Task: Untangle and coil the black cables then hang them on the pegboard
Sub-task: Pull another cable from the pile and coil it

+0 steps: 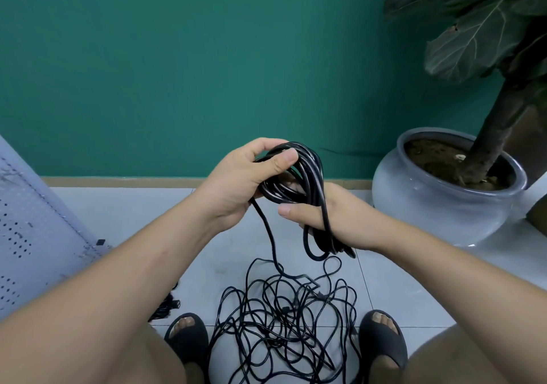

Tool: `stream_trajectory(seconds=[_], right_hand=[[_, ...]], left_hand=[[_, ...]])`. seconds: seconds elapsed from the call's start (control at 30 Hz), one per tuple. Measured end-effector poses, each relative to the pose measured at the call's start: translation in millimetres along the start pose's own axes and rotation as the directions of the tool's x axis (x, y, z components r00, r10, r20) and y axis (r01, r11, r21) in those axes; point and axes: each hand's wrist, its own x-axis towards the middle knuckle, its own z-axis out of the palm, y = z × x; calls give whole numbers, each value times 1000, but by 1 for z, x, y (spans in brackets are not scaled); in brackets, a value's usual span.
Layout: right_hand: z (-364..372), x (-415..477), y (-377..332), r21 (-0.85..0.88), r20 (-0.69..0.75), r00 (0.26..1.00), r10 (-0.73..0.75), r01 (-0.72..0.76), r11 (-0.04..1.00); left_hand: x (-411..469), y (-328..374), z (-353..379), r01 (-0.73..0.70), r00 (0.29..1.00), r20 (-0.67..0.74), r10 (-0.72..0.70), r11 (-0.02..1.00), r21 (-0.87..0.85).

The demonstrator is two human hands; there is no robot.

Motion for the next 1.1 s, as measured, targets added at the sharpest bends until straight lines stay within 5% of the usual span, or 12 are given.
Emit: stream_trajectory(seconds=[0.23,0.37,0.53,0.7,1.1], right_hand=[[-7,-4,-3,430,-50,988,147,-111,896],[-11,-4,-7,602,69,985,161,-170,780],[-7,-6,-9,327,156,970,184,-227,917],[7,6,-12,50,18,984,177,-177,983],[18,8,-11,166,22,986,165,-166,972]], left_hand=[[6,3,4,-16,997,-73,12,998,-65],[3,7,10,-14,998,-59,9,997,-75],[5,6,20,53,996,-69,-64,987,-154],[12,4,27,112,985,-93,-145,949,-294],[18,9,27,56,988,-131,-85,977,-206]])
